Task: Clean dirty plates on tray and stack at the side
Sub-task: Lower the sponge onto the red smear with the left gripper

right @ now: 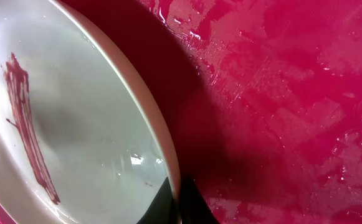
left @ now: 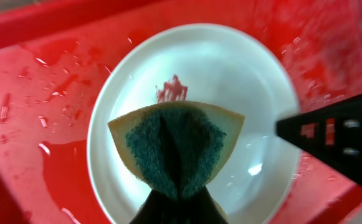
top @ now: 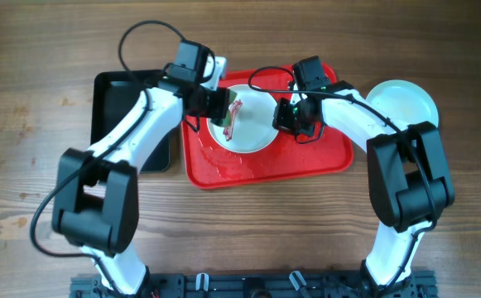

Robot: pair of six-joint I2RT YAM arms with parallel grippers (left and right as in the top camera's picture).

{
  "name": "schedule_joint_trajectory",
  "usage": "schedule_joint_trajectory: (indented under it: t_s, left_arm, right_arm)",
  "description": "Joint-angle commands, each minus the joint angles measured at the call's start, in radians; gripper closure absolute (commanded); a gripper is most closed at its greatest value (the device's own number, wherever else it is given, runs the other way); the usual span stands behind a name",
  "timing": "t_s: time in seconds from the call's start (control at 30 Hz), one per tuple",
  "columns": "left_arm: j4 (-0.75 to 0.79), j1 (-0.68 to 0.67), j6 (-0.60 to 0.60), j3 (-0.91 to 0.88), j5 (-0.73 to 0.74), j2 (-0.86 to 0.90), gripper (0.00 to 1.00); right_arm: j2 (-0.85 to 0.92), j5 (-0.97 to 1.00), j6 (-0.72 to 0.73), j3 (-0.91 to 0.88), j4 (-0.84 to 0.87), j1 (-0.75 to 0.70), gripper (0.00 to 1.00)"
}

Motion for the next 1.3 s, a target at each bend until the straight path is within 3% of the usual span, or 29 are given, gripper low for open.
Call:
schedule_joint_trajectory:
  t_s: [0.0,0.73,0.93,1.13,1.27]
  left_arm:
    - [0.016,-0.012,0.045,0.014,-0.063,0.054,0.96]
    - [0.023,-0.106,0.074,0.013,-0.069,0.161,0.96]
    - [0.036,-0.135,-0.044,0.013,-0.072,0.161,0.96]
    - [0.111,-0.137,-0.092,0.013,-0.187,0.161,0.96]
    - [0.177,-0.138,-0.092,0.012,-0.348,0.174,0.96]
  right_arm:
    - [0.029,-0.005,-0.019,-0.016,0.0,0.003,0.96]
    - [0.029,-0.005,-0.018,-0.016,0.003,0.003,0.96]
    - [0.029,-0.005,-0.019,-0.016,0.002,0.003,0.96]
    - [0.029,-0.005,-0.018,-0.016,0.001,0.003,0.96]
    - [0.029,-0.005,-0.018,-0.016,0.001,0.003,0.96]
